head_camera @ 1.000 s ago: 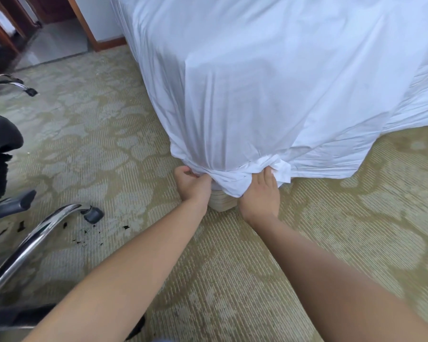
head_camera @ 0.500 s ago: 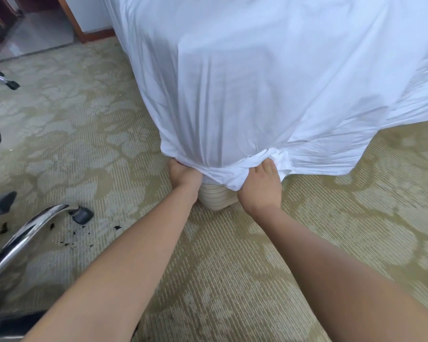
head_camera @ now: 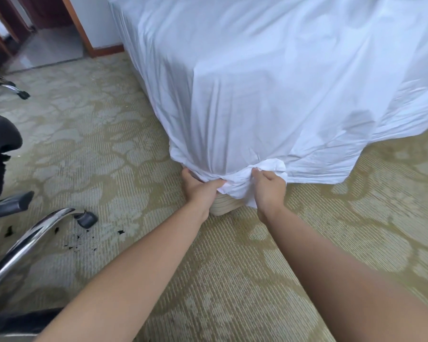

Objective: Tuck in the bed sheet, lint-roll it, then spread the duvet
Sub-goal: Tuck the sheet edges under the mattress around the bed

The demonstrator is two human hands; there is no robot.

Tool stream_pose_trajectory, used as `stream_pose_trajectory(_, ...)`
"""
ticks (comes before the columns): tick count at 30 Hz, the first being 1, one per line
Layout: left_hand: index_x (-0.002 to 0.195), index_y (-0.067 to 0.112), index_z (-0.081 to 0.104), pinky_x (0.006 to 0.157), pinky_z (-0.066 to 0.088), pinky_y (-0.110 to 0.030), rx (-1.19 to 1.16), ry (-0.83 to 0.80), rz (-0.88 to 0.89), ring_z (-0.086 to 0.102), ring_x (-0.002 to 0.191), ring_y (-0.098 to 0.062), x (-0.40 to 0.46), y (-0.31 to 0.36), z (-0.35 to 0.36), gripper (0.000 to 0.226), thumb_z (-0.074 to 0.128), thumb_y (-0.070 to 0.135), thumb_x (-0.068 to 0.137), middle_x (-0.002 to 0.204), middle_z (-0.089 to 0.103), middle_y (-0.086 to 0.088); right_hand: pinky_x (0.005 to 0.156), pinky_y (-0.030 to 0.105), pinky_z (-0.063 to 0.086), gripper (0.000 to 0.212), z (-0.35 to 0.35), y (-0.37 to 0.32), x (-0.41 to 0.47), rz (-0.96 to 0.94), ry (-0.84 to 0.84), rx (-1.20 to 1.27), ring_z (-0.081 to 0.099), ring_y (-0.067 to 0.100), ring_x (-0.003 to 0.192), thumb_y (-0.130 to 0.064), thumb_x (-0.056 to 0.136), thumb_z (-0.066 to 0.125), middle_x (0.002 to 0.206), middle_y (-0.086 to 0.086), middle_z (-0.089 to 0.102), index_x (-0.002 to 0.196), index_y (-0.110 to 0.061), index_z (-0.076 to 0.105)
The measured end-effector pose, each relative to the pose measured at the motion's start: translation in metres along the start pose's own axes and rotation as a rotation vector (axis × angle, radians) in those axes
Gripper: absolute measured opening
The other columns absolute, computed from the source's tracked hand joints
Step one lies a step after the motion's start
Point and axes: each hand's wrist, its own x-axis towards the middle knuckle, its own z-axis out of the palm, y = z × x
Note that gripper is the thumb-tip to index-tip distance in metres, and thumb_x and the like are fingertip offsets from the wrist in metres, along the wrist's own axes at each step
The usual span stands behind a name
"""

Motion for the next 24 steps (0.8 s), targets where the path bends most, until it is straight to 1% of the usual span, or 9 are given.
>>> stream_pose_trajectory(3,0.121,0.024,0.039,0.092,0.053,-0.048,-0.024,0.08,0.043,0.058,0.109,-0.022,0.001,-0.004,0.006,0.073,0.077,-0.004,0.064,0.12,0.053,0.0,0.055,0.024,0.03,0.04,0.001,-0.002,0.005,0.043,0.002,-0.019,0.034,0.014,0.058,-0.016,0.089,0.062,0.063,-0.003,0.038,0.053,-0.014,0.044)
stream_pose_trajectory(6,0.109,0.028,0.041,0.089,0.054,-0.047,0.002,0.094,0.056,0.059,0.104,-0.021,0.003,-0.004,0.005,0.069,0.078,-0.001,0.059,0.112,0.054,0.002,0.057,0.024,0.036,0.02,-0.002,-0.006,0.01,0.08,-0.008,-0.078,0.043,0.016,0.065,-0.016,0.086,0.066,0.066,0.004,0.049,0.069,-0.005,0.064)
stream_pose_trajectory(8,0.102,0.03,0.042,0.088,0.054,-0.044,0.051,0.09,0.081,0.059,0.102,-0.02,0.005,-0.002,0.001,0.067,0.082,0.003,0.055,0.109,0.053,0.003,0.062,0.025,0.04,0.017,-0.003,-0.007,0.014,0.103,-0.007,-0.077,0.048,0.015,0.063,-0.016,0.084,0.069,0.066,0.002,0.056,0.072,-0.006,0.064)
stream_pose_trajectory(9,0.102,0.027,0.044,0.089,0.053,-0.039,0.095,0.099,0.11,0.058,0.102,-0.019,0.005,0.0,0.0,0.067,0.084,0.004,0.054,0.109,0.052,0.003,0.064,0.024,0.04,0.016,-0.004,-0.007,0.017,0.116,-0.005,-0.071,0.049,0.013,0.062,-0.016,0.083,0.071,0.066,0.001,0.057,0.073,-0.007,0.064)
stream_pose_trajectory(12,0.115,0.016,0.045,0.088,0.042,-0.025,0.214,0.137,0.175,0.051,0.099,-0.014,0.004,0.007,0.0,0.073,0.086,0.003,0.056,0.119,0.043,0.0,0.056,0.025,0.041,0.019,-0.003,-0.007,0.023,0.191,0.025,0.026,0.046,0.016,0.061,-0.011,0.078,0.075,0.064,0.004,0.053,0.069,-0.004,0.06)
stream_pose_trajectory(15,0.111,0.014,0.046,0.089,0.045,-0.028,0.215,0.176,0.238,0.051,0.099,-0.015,0.005,0.005,0.002,0.071,0.087,0.002,0.054,0.122,0.044,-0.004,0.066,0.034,0.052,0.024,-0.003,-0.005,0.031,0.316,0.022,0.209,0.052,0.02,0.067,-0.004,0.073,0.077,0.067,0.009,0.054,0.065,-0.006,0.055)
stream_pose_trajectory(18,0.104,0.019,0.044,0.082,0.048,-0.031,0.197,0.222,0.296,0.055,0.098,-0.018,0.009,0.005,0.008,0.066,0.084,0.001,0.054,0.119,0.047,-0.005,0.056,0.027,0.051,0.028,-0.003,-0.008,0.039,0.33,-0.013,0.234,0.051,0.019,0.06,0.0,0.074,0.075,0.066,0.009,0.053,0.063,-0.007,0.051)
stream_pose_trajectory(21,0.101,0.029,0.042,0.08,0.046,-0.03,0.223,0.248,0.303,0.056,0.1,-0.016,0.017,0.007,0.013,0.063,0.084,0.02,0.054,0.116,0.051,0.003,0.05,0.025,0.047,0.024,0.003,-0.01,0.046,0.317,0.0,0.25,0.049,0.018,0.055,0.004,0.074,0.072,0.063,0.007,0.052,0.065,-0.007,0.052)
stream_pose_trajectory(24,0.105,0.029,0.041,0.086,0.047,-0.032,0.304,0.225,0.304,0.056,0.103,-0.018,0.027,0.009,0.011,0.066,0.084,0.03,0.054,0.116,0.055,0.002,0.061,0.032,0.05,0.027,0.012,-0.01,0.05,0.296,0.01,0.233,0.052,0.02,0.059,0.004,0.072,0.073,0.06,0.007,0.055,0.059,-0.008,0.053)
